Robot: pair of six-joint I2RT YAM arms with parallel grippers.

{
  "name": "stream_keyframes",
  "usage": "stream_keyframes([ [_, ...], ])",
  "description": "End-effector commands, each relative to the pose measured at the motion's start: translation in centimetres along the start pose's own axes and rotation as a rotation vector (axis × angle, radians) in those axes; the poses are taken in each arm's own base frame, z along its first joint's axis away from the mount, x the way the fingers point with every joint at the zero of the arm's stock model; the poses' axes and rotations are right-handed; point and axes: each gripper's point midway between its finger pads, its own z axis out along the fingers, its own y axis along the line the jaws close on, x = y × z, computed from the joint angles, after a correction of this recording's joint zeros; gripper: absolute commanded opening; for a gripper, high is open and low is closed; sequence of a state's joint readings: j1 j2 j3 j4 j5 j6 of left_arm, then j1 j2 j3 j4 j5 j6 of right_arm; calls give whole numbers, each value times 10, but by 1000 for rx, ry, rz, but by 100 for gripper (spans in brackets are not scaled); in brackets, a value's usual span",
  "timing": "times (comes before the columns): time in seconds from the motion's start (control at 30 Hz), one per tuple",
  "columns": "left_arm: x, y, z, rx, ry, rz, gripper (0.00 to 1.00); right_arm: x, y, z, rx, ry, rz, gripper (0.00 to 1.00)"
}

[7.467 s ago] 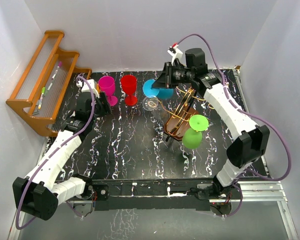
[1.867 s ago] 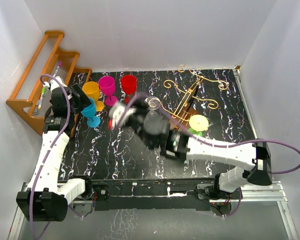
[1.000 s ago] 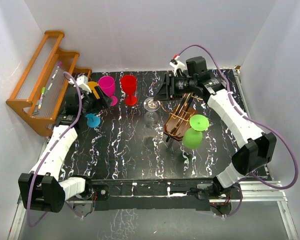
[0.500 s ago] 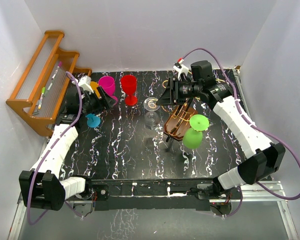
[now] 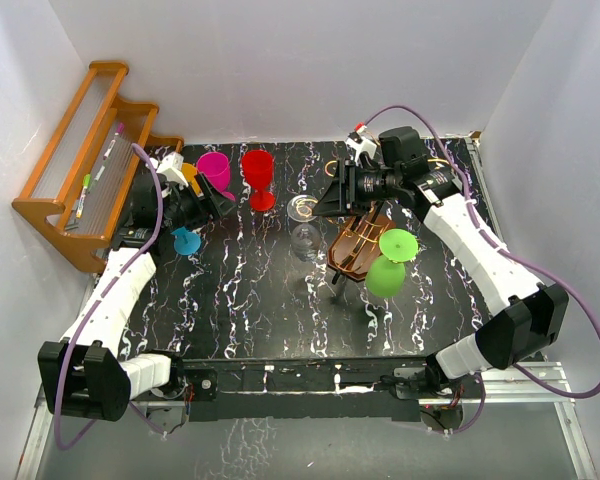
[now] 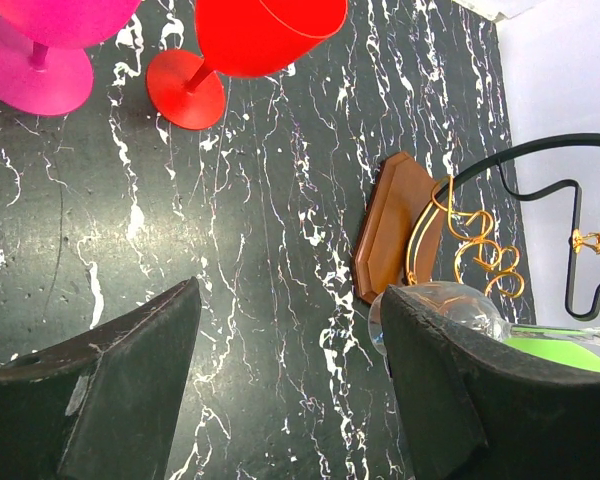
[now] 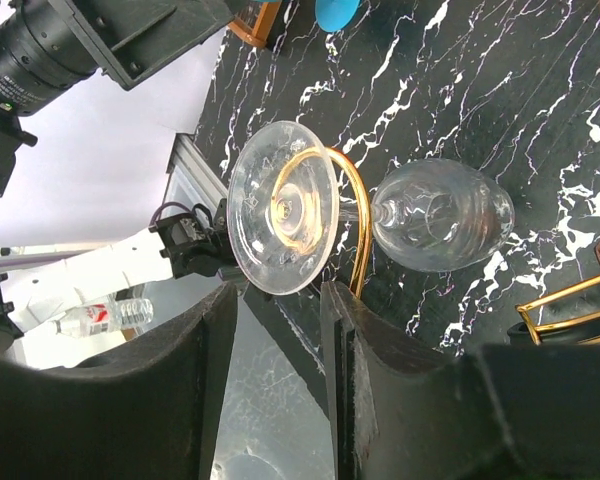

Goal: Take the wine glass off the wine glass rack

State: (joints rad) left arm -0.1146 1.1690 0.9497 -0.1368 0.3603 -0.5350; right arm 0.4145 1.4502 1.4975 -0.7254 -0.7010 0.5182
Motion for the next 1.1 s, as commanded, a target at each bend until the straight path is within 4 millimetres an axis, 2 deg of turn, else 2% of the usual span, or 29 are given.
stream_keyframes([
  [0.0,-9,-15,-8,43,-17,14,70,-13,17,-5,-53,-59,-51,41],
  [0.63,-5,-12,-8,36,-19,18,70,-31,18,10,-83,-71,-57,39],
  [1.07,-6,-13,-6,44,-18,14,70,-35,31,19,-131,-68,-86,33],
])
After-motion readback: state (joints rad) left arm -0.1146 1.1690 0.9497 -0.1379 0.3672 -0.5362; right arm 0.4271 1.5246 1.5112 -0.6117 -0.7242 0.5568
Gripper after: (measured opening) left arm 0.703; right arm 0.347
